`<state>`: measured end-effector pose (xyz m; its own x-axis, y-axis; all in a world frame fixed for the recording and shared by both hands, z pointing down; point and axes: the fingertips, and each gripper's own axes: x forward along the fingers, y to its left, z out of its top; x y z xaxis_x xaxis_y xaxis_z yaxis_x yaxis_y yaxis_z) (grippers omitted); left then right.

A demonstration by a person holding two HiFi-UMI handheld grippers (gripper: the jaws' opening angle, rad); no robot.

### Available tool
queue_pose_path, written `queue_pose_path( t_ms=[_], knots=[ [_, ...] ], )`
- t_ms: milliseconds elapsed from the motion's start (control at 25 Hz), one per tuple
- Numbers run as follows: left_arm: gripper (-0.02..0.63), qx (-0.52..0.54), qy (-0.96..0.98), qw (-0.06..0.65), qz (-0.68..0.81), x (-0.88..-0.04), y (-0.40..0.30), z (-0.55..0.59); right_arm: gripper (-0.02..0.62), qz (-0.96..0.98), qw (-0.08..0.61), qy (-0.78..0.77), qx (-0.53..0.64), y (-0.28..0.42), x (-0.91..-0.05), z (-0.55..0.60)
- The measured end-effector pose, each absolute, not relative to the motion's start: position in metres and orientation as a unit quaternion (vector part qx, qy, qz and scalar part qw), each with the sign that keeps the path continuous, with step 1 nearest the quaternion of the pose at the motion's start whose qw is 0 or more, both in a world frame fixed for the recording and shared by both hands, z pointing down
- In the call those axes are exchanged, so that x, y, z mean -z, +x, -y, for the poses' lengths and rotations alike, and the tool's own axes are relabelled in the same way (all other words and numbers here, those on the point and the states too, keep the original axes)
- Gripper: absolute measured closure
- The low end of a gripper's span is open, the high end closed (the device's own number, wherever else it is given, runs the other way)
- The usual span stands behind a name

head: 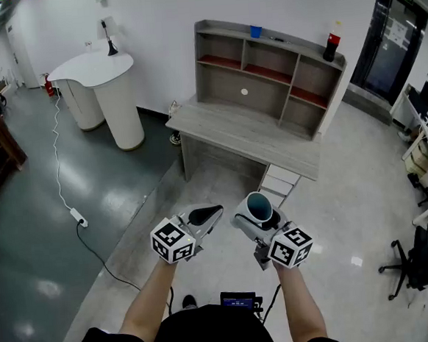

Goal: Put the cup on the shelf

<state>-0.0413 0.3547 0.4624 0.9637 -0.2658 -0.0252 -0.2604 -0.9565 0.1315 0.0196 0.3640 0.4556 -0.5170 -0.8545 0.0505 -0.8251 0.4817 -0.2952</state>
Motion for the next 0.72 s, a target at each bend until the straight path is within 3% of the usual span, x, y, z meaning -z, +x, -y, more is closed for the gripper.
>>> queue_pose_path(
  t_ms=[720],
  knots=[
    [0.603,0.028,0.986,0.074,0.147,-0.4665,-0.0399,-0.3557,0.216,-0.86,0.066,-0.483,0.148,0.0227,-0.4518,-0.364]
  ],
)
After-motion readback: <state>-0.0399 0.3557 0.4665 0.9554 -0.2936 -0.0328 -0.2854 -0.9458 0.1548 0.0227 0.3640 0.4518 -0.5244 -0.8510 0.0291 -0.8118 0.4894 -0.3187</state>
